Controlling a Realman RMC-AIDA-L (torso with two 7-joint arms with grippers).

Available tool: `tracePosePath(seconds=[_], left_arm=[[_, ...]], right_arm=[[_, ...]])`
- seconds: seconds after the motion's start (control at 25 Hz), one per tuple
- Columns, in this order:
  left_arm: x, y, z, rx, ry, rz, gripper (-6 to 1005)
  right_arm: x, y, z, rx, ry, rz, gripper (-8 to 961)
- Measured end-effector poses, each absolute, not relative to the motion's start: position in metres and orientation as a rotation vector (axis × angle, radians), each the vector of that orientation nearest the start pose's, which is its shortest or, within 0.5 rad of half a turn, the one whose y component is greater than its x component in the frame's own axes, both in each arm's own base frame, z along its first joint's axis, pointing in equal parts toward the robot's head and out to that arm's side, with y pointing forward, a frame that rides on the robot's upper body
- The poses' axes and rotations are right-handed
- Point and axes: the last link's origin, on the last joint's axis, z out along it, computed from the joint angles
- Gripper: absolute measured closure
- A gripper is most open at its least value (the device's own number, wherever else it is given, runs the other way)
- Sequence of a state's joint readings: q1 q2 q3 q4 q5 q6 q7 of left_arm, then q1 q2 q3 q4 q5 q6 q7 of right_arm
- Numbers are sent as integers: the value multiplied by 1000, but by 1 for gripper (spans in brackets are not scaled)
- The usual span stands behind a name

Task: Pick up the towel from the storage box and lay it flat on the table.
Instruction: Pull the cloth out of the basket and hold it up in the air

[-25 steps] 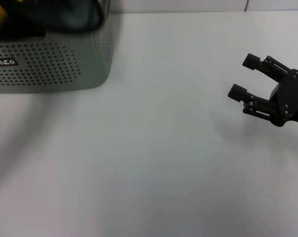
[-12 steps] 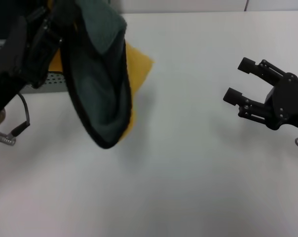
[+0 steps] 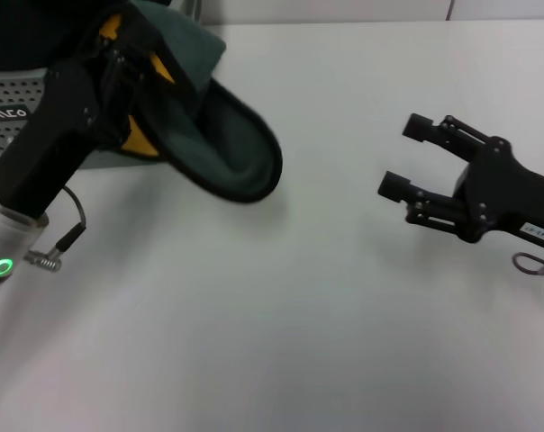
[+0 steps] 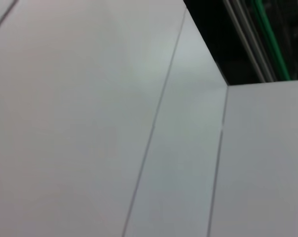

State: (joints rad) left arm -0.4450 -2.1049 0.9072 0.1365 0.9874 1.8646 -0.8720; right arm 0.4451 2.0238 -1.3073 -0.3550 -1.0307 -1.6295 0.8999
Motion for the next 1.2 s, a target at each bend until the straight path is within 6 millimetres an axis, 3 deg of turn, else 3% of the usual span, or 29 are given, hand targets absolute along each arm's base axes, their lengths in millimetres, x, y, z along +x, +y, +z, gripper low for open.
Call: tracePosePath(seconds=[0.56, 0.92, 1.2], left_arm=[[-229, 290, -8, -1935, -426, -1673, 967], [-221, 295, -12, -1933, -434, -1689, 966], [-221, 297, -11, -1920, -433, -1692, 965]], right_arm=[[202, 314, -35, -2482, 350, 1426, 97], [185, 323, -56, -2510, 489, 1391, 96], [178, 319, -70, -2541, 525, 1363, 97]])
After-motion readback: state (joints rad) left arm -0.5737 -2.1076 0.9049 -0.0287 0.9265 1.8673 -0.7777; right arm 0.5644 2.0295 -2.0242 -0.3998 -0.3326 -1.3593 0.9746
